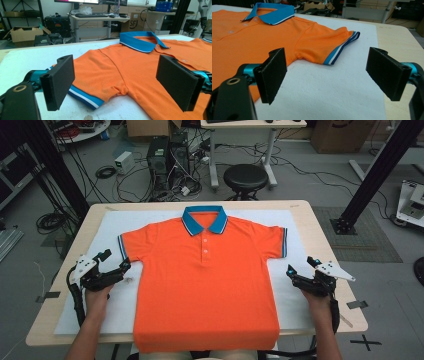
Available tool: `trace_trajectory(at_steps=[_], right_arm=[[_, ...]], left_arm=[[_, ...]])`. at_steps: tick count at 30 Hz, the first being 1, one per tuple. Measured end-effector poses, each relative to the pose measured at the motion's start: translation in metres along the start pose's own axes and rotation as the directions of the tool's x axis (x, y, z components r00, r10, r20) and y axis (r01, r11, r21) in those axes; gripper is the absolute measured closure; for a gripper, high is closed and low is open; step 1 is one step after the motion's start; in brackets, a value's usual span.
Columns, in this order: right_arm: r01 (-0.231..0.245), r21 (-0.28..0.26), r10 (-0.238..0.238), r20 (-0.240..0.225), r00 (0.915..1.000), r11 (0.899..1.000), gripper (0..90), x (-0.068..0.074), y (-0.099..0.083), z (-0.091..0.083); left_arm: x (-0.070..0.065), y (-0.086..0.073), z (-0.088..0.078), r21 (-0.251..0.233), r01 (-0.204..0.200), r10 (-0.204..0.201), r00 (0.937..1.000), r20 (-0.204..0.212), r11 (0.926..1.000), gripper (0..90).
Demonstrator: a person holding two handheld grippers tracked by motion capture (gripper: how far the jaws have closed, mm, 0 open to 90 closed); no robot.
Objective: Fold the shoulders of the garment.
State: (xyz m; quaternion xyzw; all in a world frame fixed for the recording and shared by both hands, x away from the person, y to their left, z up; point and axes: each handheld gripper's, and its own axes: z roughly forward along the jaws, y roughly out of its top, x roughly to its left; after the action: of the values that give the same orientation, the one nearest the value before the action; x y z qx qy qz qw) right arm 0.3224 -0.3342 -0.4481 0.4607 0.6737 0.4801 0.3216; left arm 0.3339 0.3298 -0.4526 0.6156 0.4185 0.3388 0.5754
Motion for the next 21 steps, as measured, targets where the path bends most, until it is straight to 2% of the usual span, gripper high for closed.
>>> trace_trajectory(at_steps=[14, 18, 19, 20, 21], right_arm=[[-0.014, -0.011, 0.015, 0.014, 0.9998, 1.0, 17.4, -0.0008, -0.0004, -0.001], [-0.006, 0.023, 0.005, 0.025, 0.9997, 1.0, 17.4, 0.0004, 0.0014, 0.0022], [-0.013, 0.032, 0.012, 0.024, 0.9996, 0.999, 17.4, 0.0001, 0.002, 0.003], [-0.048, 0.034, 0.047, 0.02, 0.9987, 0.998, 17.4, -0.0008, 0.0027, 0.0036], [-0.109, 0.04, 0.109, 0.002, 0.994, 0.993, 17.4, -0.0025, 0.0046, 0.0042]], left_arm=[[-0.0004, 0.0001, 0.0003, 0.004, -0.005, 0.005, 1.0, -0.002, 1.0, 15.5], [0.0001, 0.0003, 0.0008, 0.009, -0.001, 0.001, 1.0, 0.0, 1.0, 15.4], [0.0001, 0.0003, 0.0008, 0.009, -0.001, 0.001, 1.0, 0.0, 1.0, 15.5], [-0.0001, 0.0004, 0.0008, 0.011, -0.002, 0.002, 1.0, -0.001, 0.9999, 15.5], [-0.0003, 0.0004, 0.0009, 0.012, -0.004, 0.004, 1.0, -0.001, 0.9999, 15.5]])
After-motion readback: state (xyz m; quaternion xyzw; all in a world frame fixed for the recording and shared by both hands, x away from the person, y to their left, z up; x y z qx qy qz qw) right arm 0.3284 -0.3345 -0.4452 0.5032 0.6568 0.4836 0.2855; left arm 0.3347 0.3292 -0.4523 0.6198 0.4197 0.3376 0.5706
